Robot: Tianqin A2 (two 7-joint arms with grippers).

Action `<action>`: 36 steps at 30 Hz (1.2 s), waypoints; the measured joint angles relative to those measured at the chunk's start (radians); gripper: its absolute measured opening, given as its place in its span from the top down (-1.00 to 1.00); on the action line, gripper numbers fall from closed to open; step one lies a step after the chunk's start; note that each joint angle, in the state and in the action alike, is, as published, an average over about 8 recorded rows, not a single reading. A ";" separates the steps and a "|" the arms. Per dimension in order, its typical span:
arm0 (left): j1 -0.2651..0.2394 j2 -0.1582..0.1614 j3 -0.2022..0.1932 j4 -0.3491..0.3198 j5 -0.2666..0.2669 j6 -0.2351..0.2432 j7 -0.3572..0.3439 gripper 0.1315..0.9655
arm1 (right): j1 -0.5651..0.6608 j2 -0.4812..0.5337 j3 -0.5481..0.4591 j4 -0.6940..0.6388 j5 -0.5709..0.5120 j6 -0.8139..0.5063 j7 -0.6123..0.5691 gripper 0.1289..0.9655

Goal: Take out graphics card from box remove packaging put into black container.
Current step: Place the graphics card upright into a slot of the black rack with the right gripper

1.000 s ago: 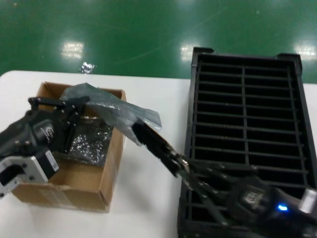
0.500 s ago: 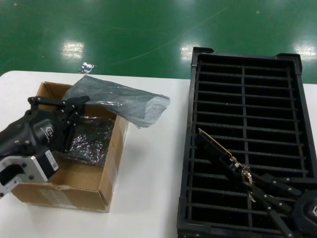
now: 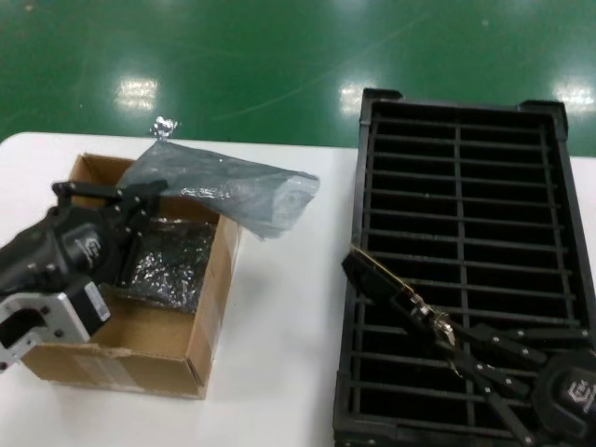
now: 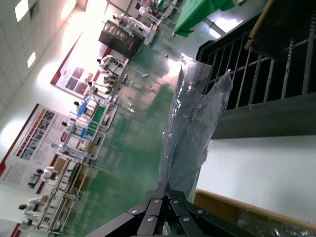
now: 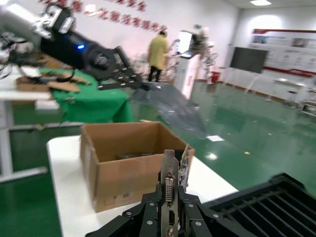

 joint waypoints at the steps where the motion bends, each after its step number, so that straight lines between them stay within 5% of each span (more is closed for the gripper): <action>1: 0.000 0.000 0.000 0.000 0.000 0.000 0.000 0.98 | 0.012 0.012 -0.011 0.008 -0.010 0.000 0.015 0.87; 9: 0.000 0.000 0.000 0.000 0.000 0.000 0.000 0.98 | 0.171 0.201 -0.108 0.071 -0.119 -0.065 0.248 0.87; 17: 0.000 0.000 0.000 0.000 0.000 0.000 0.000 0.98 | 0.483 0.288 -0.264 0.045 -0.205 -0.319 0.455 0.87; 24: 0.000 0.000 0.000 0.000 0.000 0.000 0.000 0.98 | 0.669 0.251 -0.370 -0.003 -0.301 -0.481 0.490 0.87; 36: 0.000 0.000 0.000 0.000 0.000 0.000 0.000 0.98 | 0.691 0.243 -0.381 -0.011 -0.318 -0.494 0.489 0.87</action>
